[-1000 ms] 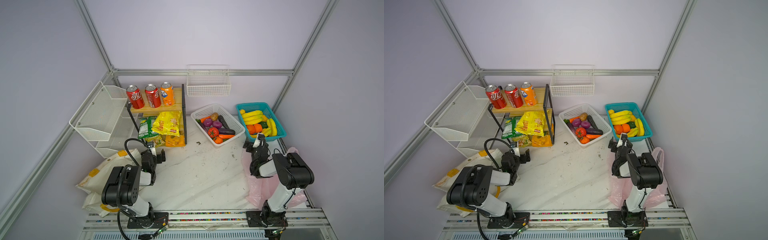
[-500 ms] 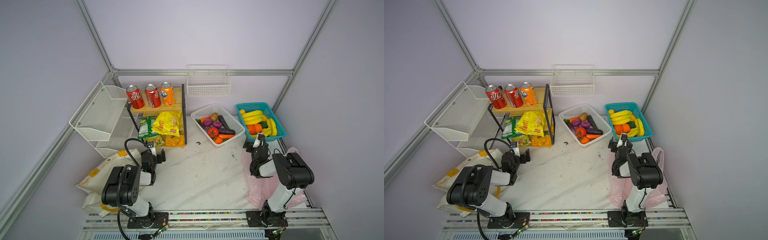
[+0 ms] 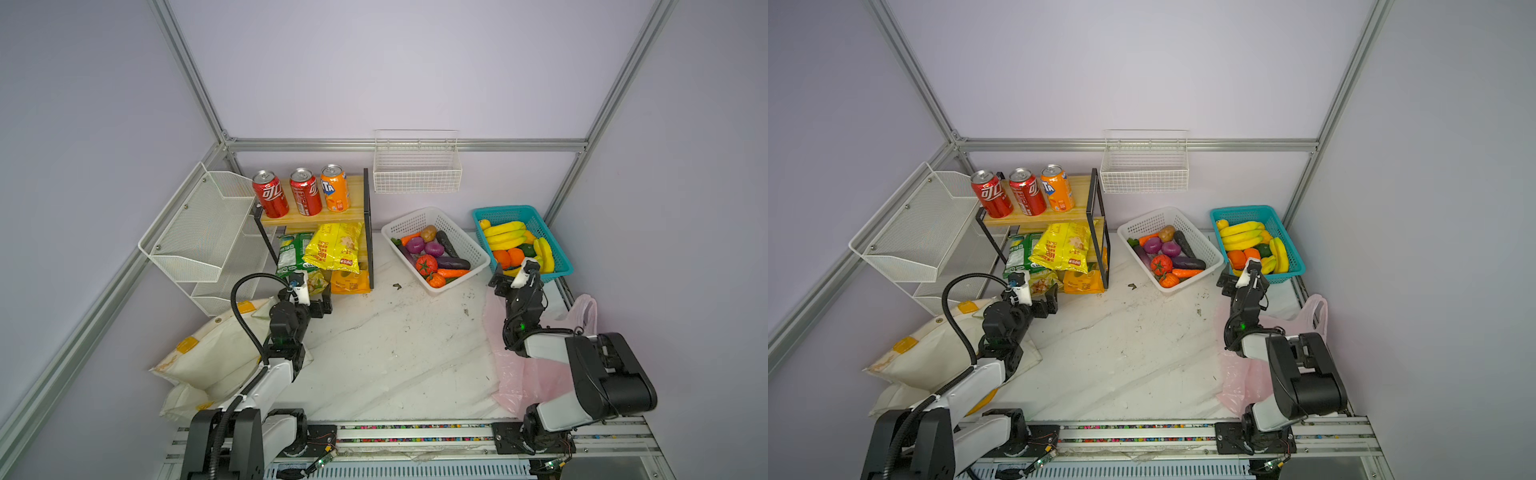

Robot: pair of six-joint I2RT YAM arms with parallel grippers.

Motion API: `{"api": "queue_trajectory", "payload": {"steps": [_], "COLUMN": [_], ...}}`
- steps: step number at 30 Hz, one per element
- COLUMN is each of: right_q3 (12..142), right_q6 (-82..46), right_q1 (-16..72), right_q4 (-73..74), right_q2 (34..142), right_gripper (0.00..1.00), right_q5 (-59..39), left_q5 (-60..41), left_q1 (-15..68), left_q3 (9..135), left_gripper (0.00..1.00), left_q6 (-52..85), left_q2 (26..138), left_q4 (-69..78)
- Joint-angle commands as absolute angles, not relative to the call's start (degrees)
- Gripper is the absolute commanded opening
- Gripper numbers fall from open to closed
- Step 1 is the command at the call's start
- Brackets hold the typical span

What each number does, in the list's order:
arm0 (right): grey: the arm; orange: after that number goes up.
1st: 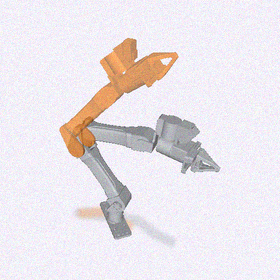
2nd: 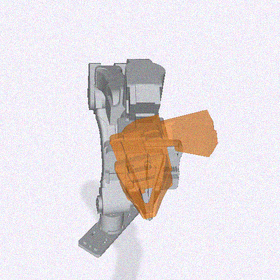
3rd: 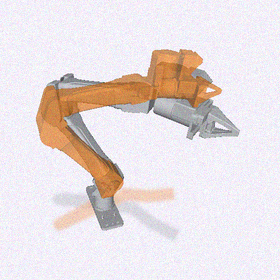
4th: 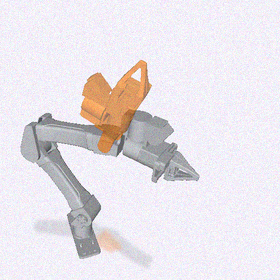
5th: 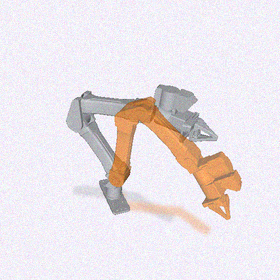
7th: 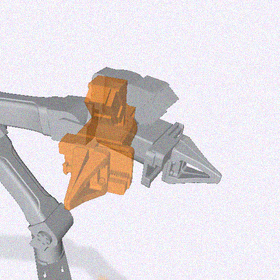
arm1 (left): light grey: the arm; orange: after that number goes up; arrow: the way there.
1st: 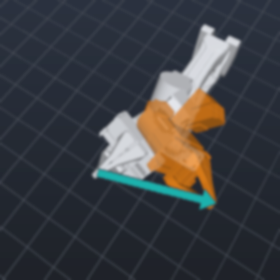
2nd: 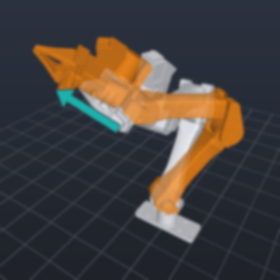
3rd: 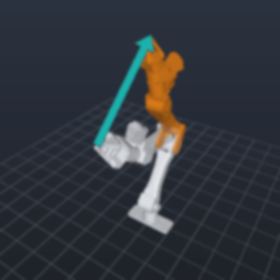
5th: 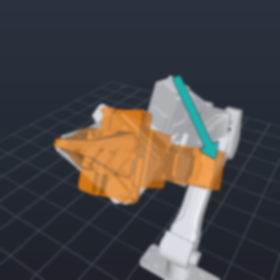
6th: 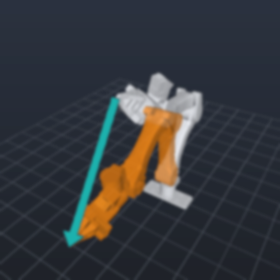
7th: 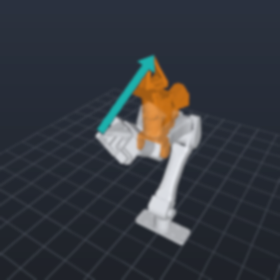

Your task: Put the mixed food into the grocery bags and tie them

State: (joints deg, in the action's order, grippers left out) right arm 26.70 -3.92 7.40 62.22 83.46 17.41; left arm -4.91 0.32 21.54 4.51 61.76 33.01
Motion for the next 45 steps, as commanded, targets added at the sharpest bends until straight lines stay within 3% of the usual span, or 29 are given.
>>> {"api": "queue_trajectory", "payload": {"steps": [1,5,9,14,18,22,30,37,40,45], "right_q3": [28.23,29.82,34.97,35.18,34.38,35.37,34.09,34.71,34.74,34.82], "right_q6": [-13.79,-16.37,-16.51,-18.73,-19.25,-18.13,-18.08,-18.34,-18.43,-18.38], "right_q1": [8.08,13.37,19.11,21.69,21.71,21.71,21.74,21.71,21.71,21.73], "right_q4": [52.60,48.52,41.11,39.61,40.57,39.63,39.79,39.49,39.29,38.47], "right_q2": [78.18,74.29,74.20,73.81,74.39,75.75,75.24,75.72,76.24,76.38], "right_gripper": [0.97,0.95,0.95,0.94,0.95,0.95,0.95,0.95,0.95,0.95], "right_q5": [17.50,16.08,13.38,8.78,6.98,5.81,6.47,5.28,5.00,4.83], "left_q5": [-7.73,0.74,16.53,27.84,24.86,16.98,18.38,2.40,0.39,-0.88], "left_q1": [4.99,15.97,26.30,25.62,15.41,5.23,-2.93,-14.88,-15.97,-16.26], "left_q3": [26.99,38.51,57.98,69.12,74.82,75.84,70.05,65.39,65.56,66.94], "left_gripper": [0.92,0.88,0.90,0.91,0.91,0.93,0.94,0.94,0.90,0.69], "left_q6": [14.29,24.09,26.45,29.18,28.12,25.59,22.44,19.86,19.15,18.57], "left_q2": [60.57,59.18,60.67,55.82,53.62,53.05,51.30,55.90,59.02,64.65], "left_q4": [27.01,7.88,-25.29,-54.71,-68.01,-70.52,-68.01,-57.71,-53.39,-54.97]}}
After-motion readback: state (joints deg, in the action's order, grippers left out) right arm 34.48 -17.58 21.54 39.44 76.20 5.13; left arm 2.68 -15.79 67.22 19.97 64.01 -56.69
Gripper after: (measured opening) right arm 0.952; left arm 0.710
